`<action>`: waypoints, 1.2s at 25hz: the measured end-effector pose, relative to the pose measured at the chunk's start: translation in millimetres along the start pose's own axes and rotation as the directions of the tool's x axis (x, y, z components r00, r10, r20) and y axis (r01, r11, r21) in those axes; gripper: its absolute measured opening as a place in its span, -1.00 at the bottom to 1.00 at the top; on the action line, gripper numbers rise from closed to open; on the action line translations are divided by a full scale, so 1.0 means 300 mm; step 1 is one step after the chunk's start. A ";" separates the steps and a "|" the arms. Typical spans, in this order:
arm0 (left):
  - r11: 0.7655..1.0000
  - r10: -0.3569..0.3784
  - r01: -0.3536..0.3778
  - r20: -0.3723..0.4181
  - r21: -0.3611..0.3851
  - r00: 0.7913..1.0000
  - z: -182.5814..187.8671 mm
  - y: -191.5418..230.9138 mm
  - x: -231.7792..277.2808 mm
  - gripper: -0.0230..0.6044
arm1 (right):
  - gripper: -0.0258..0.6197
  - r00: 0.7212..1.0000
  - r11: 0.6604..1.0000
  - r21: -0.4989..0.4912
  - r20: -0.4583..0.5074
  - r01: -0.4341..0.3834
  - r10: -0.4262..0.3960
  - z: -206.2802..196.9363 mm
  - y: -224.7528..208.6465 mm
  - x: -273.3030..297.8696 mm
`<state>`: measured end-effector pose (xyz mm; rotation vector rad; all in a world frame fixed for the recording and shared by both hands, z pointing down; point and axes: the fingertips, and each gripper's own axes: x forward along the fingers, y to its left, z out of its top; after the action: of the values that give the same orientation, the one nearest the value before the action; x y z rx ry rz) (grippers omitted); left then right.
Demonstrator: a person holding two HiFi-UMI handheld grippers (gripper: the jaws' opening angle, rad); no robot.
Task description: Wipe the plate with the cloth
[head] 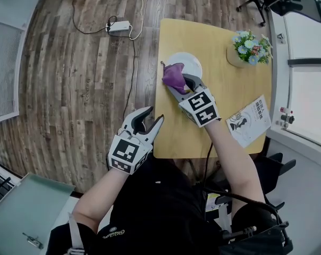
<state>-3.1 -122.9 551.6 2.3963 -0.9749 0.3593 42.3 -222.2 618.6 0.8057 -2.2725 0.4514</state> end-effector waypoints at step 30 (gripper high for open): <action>0.999 -0.025 0.025 -0.007 0.023 1.000 0.004 -0.041 0.009 -0.46 | -0.42 0.999 1.000 0.004 -0.018 0.028 -0.028 -0.039 -0.094 -0.053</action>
<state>7.6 -117.8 547.2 2.4244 -0.9422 0.3712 75.7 -230.7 618.4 0.8317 -2.2418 0.4495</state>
